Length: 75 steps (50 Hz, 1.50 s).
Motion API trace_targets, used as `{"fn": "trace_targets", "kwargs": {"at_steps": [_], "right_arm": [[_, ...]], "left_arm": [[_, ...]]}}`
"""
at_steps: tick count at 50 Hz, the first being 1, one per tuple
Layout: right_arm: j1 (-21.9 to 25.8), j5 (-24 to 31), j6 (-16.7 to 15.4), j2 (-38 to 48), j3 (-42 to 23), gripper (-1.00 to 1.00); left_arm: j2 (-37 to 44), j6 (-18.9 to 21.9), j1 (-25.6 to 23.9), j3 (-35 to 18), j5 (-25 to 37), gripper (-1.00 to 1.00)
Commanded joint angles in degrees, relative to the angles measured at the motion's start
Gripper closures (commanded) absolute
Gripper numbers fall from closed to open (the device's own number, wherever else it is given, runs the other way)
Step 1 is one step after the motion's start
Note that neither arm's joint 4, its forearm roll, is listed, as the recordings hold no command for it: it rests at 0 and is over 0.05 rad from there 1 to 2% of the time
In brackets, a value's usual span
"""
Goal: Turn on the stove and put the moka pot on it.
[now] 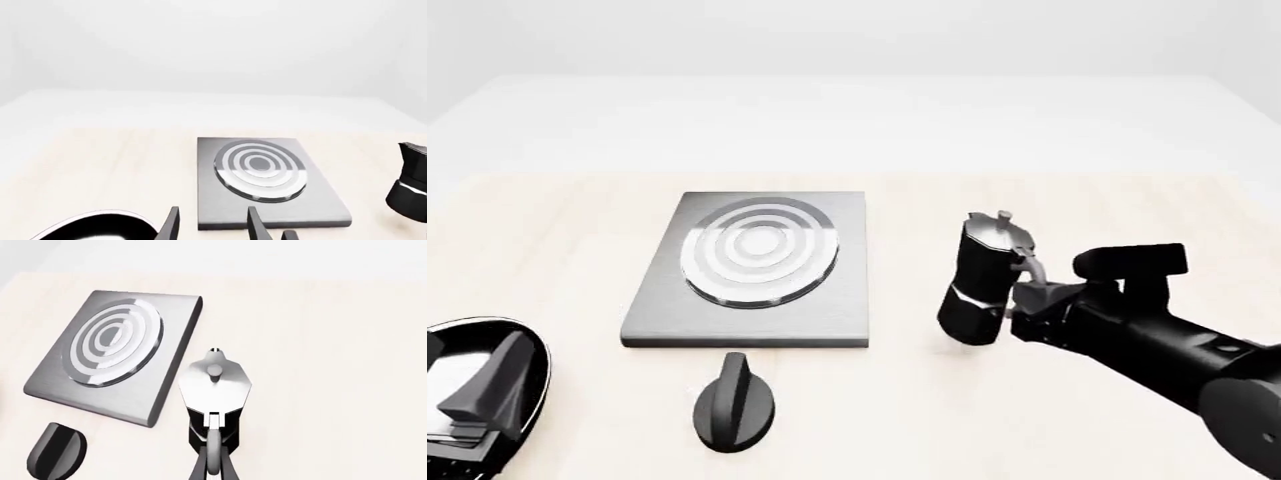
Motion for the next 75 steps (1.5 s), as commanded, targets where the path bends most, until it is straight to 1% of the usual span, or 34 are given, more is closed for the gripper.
{"fn": "trace_targets", "kwargs": {"at_steps": [1,4,6,9,10,12,18,26,27,30,37,38,40,42,50,54,55,56,58,61,64,68,75], "right_arm": [[-1.37,15.57,-6.08,-11.71,-5.92,1.0],[0.12,18.25,-6.25,-12.27,-7.98,1.0],[1.89,19.77,-7.54,-11.89,-9.44,1.0],[3.13,22.02,-9.25,-11.27,-12.13,1.0],[3.46,22.29,-9.2,-11.21,-12.53,1.0],[4.28,23.49,-10.81,-10.41,-14.38,1.0],[6.71,25.17,-12.44,-8.39,-18.7,1.0],[8.87,24.95,-14.41,-5.17,-23.44,1.0],[8.98,24.87,-14.22,-4.76,-23.85,1.0],[10.76,23.97,-14.6,-2.92,-25.39,1.0],[12.33,21.94,-15.62,0.39,-28.43,1.0],[12.42,21.63,-16.42,1.07,-28.9,1.0],[12.15,21.57,-16.65,1.78,-30.17,1.0],[12.68,21.22,-18.03,3.09,-31.51,1.0],[14.91,19.73,-18.28,6.91,-34.75,1.0],[15.81,18.77,-17.89,9.09,-36.37,1.0],[16.25,18.65,-17.51,9.4,-36.61,1.0],[17.87,18.75,-17.49,9.93,-36.75,1.0],[17.2,18.09,-17.93,10.89,-37.61,1.0],[17.81,17.18,-18.06,12.54,-38.75,1.0],[18.66,16.31,-17.67,13.66,-39.26,1.0],[19.59,14.0,-16.31,15.71,-39.69,1.0],[21.12,12.33,-15.94,19.0,-41.66,1.0]], "left_arm": [[0.0,0.01,-0.49,-0.26,-0.36,-1.0],[0.0,0.06,-0.55,-0.36,-0.36,-1.0],[0.0,-0.01,-0.55,-0.51,-0.3,-1.0],[0.0,0.03,-0.56,-0.35,-0.56,-1.0],[0.0,0.02,-0.56,-0.32,-0.59,-1.0],[0.0,0.01,-0.5,-0.28,-0.76,-1.0],[-0.01,-0.17,-0.23,-0.28,-0.87,-1.0],[-0.01,-0.41,0.24,-0.37,-0.86,-1.0],[-0.01,-0.44,0.27,-0.4,-0.84,-1.0],[-0.01,-0.46,0.33,-0.2,-0.99,-1.0],[-0.01,-0.52,0.71,-0.3,-1.08,-1.0],[-0.01,-0.56,0.89,-0.4,-0.98,-1.0],[-0.01,-0.51,0.99,-0.32,-1.12,-1.0],[-0.01,-0.42,1.12,-0.32,-1.14,-1.0],[-0.01,-0.25,1.31,-0.32,-1.21,-1.0],[-0.01,-0.49,1.53,-0.15,-1.33,-1.0],[-0.02,-0.65,1.63,0.0,-1.46,-1.0],[-0.02,-0.94,1.64,0.07,-1.4,-1.0],[-0.01,-1.2,1.68,-0.08,-1.37,-1.0],[-0.01,-0.89,1.6,-0.09,-1.97,-1.0],[-0.02,-0.51,1.61,0.28,-2.25,-1.0],[-0.02,-0.45,1.71,0.41,-2.29,-1.0],[-0.02,-0.47,1.59,0.43,-2.06,-1.0]]}}
